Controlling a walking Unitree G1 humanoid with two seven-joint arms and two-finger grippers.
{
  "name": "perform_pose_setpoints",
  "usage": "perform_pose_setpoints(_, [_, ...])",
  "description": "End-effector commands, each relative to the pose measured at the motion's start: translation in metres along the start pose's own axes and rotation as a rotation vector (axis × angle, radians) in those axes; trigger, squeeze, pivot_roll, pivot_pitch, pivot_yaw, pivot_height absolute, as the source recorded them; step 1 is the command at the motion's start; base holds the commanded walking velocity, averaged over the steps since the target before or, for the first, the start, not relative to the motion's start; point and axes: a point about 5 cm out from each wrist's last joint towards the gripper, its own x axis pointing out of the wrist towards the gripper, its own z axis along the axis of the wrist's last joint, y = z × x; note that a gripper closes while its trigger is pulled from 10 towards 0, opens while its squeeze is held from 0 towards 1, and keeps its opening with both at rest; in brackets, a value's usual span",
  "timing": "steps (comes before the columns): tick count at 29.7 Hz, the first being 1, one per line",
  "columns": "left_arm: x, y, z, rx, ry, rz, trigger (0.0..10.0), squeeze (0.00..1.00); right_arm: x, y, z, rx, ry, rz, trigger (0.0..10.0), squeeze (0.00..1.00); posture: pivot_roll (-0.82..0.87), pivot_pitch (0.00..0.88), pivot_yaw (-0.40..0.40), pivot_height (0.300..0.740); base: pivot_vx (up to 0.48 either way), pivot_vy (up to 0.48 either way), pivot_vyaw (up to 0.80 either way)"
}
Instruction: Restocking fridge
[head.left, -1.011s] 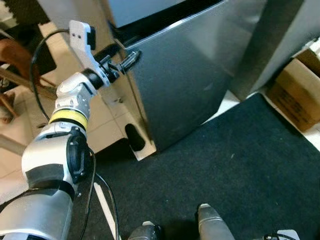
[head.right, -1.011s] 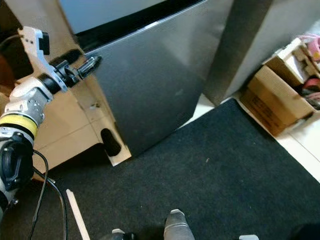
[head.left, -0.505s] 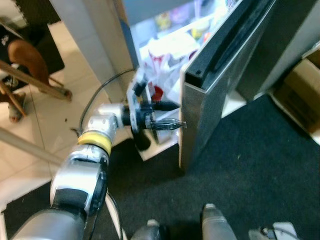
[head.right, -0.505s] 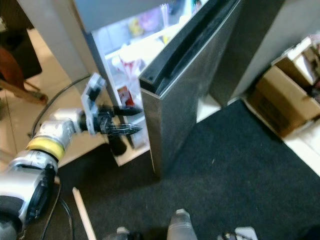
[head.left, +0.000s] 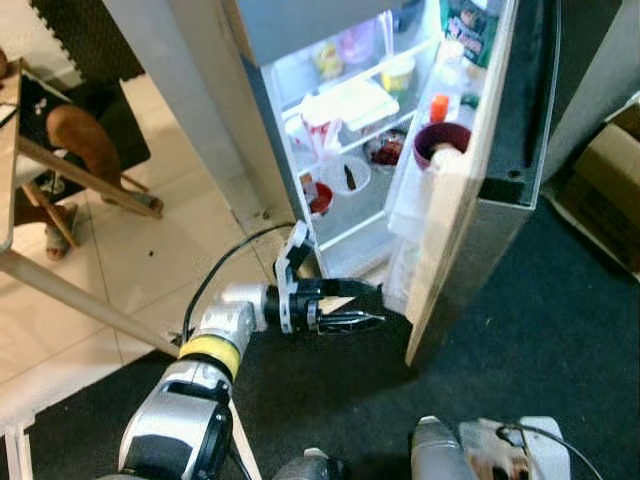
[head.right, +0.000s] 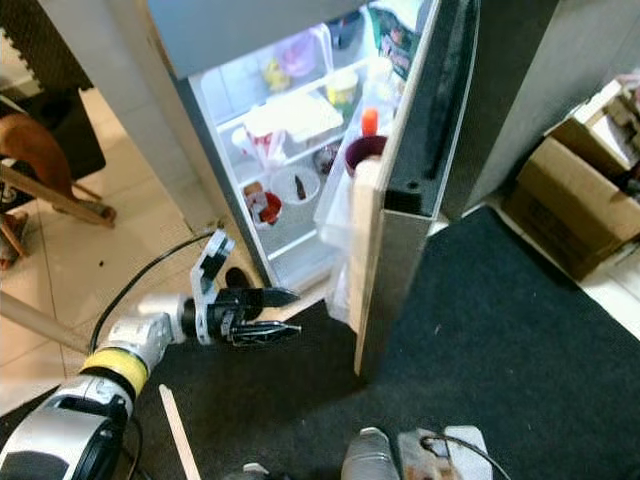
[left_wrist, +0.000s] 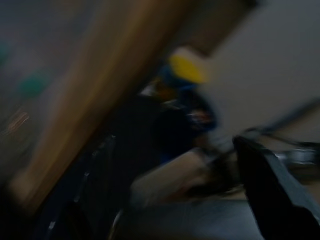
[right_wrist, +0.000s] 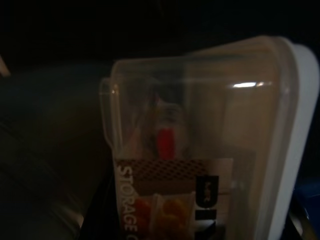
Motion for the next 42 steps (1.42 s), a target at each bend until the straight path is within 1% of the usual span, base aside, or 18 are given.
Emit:
perform_pose_setpoints(1, [-0.03, 0.012, -0.021, -0.068, 0.011, 0.217, 10.0, 0.0, 0.007, 0.023, 0.012, -0.035, -0.061, 0.146, 10.0, 0.0, -0.21, 0.121, 0.113, 0.74, 0.0, 0.0, 0.0])
perform_pose_setpoints(2, [-0.043, 0.016, -0.032, -0.106, 0.012, 0.326, 10.0, 0.0, 0.009, 0.026, 0.021, -0.04, -0.089, 0.175, 10.0, 0.0, -0.2, 0.113, 0.11, 0.74, 0.0, 0.0, 0.0])
perform_pose_setpoints(4, [-0.043, 0.016, -0.032, -0.106, 0.012, 0.326, 10.0, 0.0, 0.009, 0.026, 0.021, -0.04, -0.089, 0.175, 10.0, 0.0, -0.2, 0.113, 0.11, 0.74, 0.0, 0.0, 0.0])
perform_pose_setpoints(5, [-0.058, 0.019, -0.044, -0.139, 0.019, 0.439, 10.0, 0.0, 0.011, 0.029, 0.031, -0.053, -0.12, 0.188, 10.0, 0.0, -0.19, 0.104, 0.107, 0.74, 0.0, 0.0, 0.0])
perform_pose_setpoints(6, [-0.058, 0.019, -0.044, -0.139, 0.019, 0.439, 10.0, 0.0, 0.011, 0.029, 0.031, -0.053, -0.12, 0.188, 10.0, 0.0, -0.19, 0.104, 0.107, 0.74, 0.0, 0.0, 0.0])
perform_pose_setpoints(7, [-0.091, 0.021, -0.069, -0.189, 0.043, 0.663, 10.0, 0.0, 0.015, 0.031, 0.057, -0.08, -0.191, 0.195, 10.0, 0.0, -0.17, 0.085, 0.098, 0.74, 0.0, 0.0, 0.0])
perform_pose_setpoints(8, [-0.091, 0.021, -0.069, -0.189, 0.043, 0.663, 10.0, 0.0, 0.015, 0.031, 0.057, -0.08, -0.191, 0.195, 10.0, 0.0, -0.17, 0.085, 0.098, 0.74, 0.0, 0.0, 0.0])
perform_pose_setpoints(9, [-0.103, 0.02, -0.078, -0.212, 0.046, 0.743, 10.0, 0.0, 0.016, 0.031, 0.067, -0.081, -0.22, 0.197, 10.0, 0.0, -0.17, 0.082, 0.097, 0.74, 0.0, 0.0, 0.0])
perform_pose_setpoints(11, [-0.112, 0.019, -0.085, -0.227, 0.051, 0.798, 10.0, 0.0, 0.017, 0.031, 0.074, -0.084, -0.24, 0.199, 10.0, 0.0, -0.17, 0.077, 0.094, 0.74, 0.0, 0.0, 0.0])
perform_pose_setpoints(13, [-0.112, 0.019, -0.085, -0.227, 0.051, 0.798, 10.0, 0.0, 0.017, 0.031, 0.074, -0.084, -0.24, 0.199, 10.0, 0.0, -0.17, 0.077, 0.094, 0.74, 0.0, 0.0, 0.0])
perform_pose_setpoints(15, [-0.135, 0.013, -0.104, -0.273, 0.077, 0.928, 10.0, 0.0, 0.018, 0.032, 0.091, -0.089, -0.282, 0.207, 10.0, 0.0, -0.15, 0.061, 0.083, 0.74, 0.0, 0.0, 0.0])
perform_pose_setpoints(17, [-0.135, 0.013, -0.104, -0.273, 0.077, 0.928, 10.0, 0.0, 0.018, 0.032, 0.091, -0.089, -0.282, 0.207, 10.0, 0.0, -0.15, 0.061, 0.083, 0.74, 0.0, 0.0, 0.0])
perform_pose_setpoints(20, [-0.155, 0.005, -0.122, -0.314, 0.111, 1.059, 10.0, 0.0, 0.018, 0.036, 0.106, -0.105, -0.319, 0.233, 10.0, 0.0, -0.14, 0.049, 0.078, 0.74, 0.0, 0.0, 0.0])
perform_pose_setpoints(26, [-0.168, -0.007, -0.144, -0.364, 0.164, 1.181, 10.0, 0.0, 0.02, 0.039, 0.119, -0.128, -0.343, 0.225, 10.0, 0.0, -0.13, 0.038, 0.074, 0.74, 0.0, 0.0, 0.0])
perform_pose_setpoints(35, [-0.168, -0.015, -0.156, -0.4, 0.182, 1.211, 10.0, 0.0, 0.02, 0.027, 0.116, -0.108, -0.308, 0.106, 10.0, 0.0, -0.12, 0.034, 0.066, 0.74, 0.0, 0.0, 0.0])
perform_pose_setpoints(40, [-0.168, -0.018, -0.161, -0.418, 0.189, 1.22, 10.0, 0.0, 0.012, -0.009, 0.085, -0.046, -0.187, -0.093, 10.0, 0.0, -0.12, 0.031, 0.063, 0.74, 0.0, 0.0, 0.0])
perform_pose_setpoints(41, [-0.168, -0.018, -0.161, -0.418, 0.189, 1.22, 10.0, 0.0, 0.012, -0.009, 0.085, -0.046, -0.187, -0.093, 10.0, 0.0, -0.12, 0.031, 0.063, 0.74, 0.0, 0.0, 0.0])
perform_pose_setpoints(42, [-0.167, -0.018, -0.162, -0.42, 0.191, 1.224, 10.0, 0.0, 0.008, -0.022, 0.075, -0.025, -0.155, -0.16, 10.0, 0.0, -0.12, 0.031, 0.061, 0.74, 0.0, 0.0, 0.0])
